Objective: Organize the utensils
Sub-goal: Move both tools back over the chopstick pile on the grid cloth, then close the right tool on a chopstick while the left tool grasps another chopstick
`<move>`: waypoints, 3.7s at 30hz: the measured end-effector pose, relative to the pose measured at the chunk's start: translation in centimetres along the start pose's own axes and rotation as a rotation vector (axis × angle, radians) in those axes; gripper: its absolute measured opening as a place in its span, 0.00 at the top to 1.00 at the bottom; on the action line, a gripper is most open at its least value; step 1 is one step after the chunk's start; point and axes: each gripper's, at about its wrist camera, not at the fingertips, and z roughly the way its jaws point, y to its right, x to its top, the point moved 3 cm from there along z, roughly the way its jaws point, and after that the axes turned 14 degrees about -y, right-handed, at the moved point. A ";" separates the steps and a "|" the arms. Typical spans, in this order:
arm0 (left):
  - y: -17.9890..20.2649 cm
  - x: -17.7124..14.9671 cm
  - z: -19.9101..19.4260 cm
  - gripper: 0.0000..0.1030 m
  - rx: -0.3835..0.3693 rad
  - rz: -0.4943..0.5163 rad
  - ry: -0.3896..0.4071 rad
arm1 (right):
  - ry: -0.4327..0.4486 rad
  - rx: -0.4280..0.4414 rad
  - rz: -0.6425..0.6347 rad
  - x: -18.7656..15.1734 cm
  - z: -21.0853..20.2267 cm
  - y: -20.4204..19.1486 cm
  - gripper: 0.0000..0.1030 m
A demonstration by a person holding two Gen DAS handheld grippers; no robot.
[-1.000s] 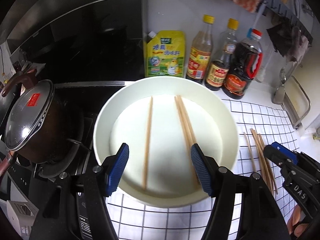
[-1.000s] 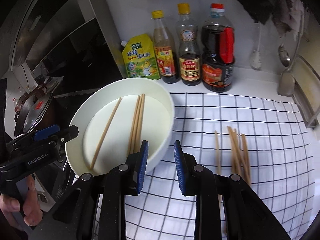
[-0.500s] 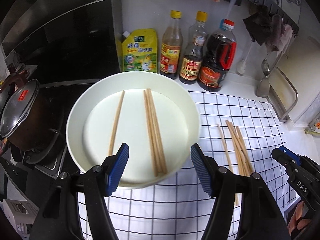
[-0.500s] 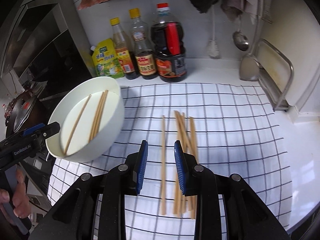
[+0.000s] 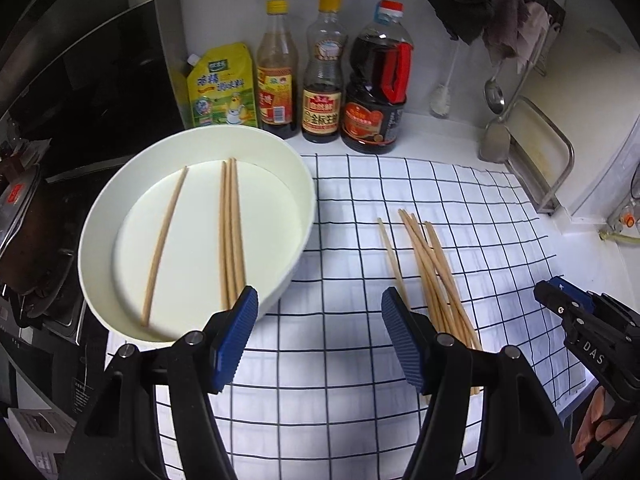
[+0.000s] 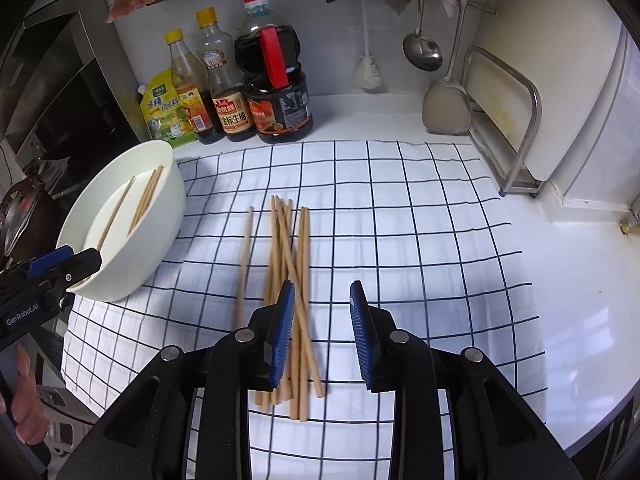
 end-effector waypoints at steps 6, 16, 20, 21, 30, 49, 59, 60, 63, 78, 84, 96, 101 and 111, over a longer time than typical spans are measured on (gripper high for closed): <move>1.8 -0.4 1.3 0.38 0.004 0.007 -0.017 | -0.044 0.000 -0.021 0.0 2.2 0.9 0.70; 3.1 -1.6 4.0 0.36 0.032 0.004 -0.055 | -0.098 0.021 -0.085 0.3 6.3 1.0 0.66; 3.4 -2.1 5.0 0.35 0.048 0.005 -0.071 | -0.118 0.025 -0.098 0.5 8.1 1.1 0.66; 3.4 -2.1 5.2 0.35 0.049 0.002 -0.074 | -0.123 0.025 -0.101 0.5 8.5 1.1 0.66; 3.5 -2.2 6.7 0.35 0.053 -0.010 -0.085 | -0.142 0.012 -0.127 0.4 10.4 0.3 0.66; 3.2 -1.9 8.3 0.33 0.052 -0.022 -0.095 | -0.131 -0.020 -0.138 0.0 10.8 -0.3 0.66; 3.8 -1.9 8.9 0.33 0.036 -0.025 -0.112 | -0.135 -0.029 -0.178 -0.5 11.2 -0.9 0.68; 3.8 -1.8 9.0 0.33 0.035 -0.026 -0.115 | -0.133 -0.028 -0.174 -0.5 11.1 -0.8 0.70; 4.1 -1.8 9.3 0.33 0.032 -0.029 -0.122 | -0.128 -0.035 -0.170 -0.5 11.0 -0.2 0.87; 6.1 -1.2 11.6 0.31 0.038 -0.027 -0.132 | -0.107 -0.014 -0.107 -1.1 10.4 3.4 0.94; 6.6 -1.4 12.6 0.29 0.073 -0.013 -0.145 | -0.108 -0.005 -0.100 -1.2 10.3 4.1 0.94; 6.4 -1.3 13.5 0.22 0.123 -0.028 -0.135 | -0.088 -0.062 -0.141 -0.6 10.8 3.4 0.78; 7.3 -1.3 13.2 0.49 0.060 0.001 -0.128 | -0.086 -0.064 -0.154 -0.5 10.9 3.0 0.80; 7.4 -1.2 12.9 0.93 0.021 0.005 -0.140 | -0.094 -0.010 -0.118 -0.7 10.7 3.4 0.94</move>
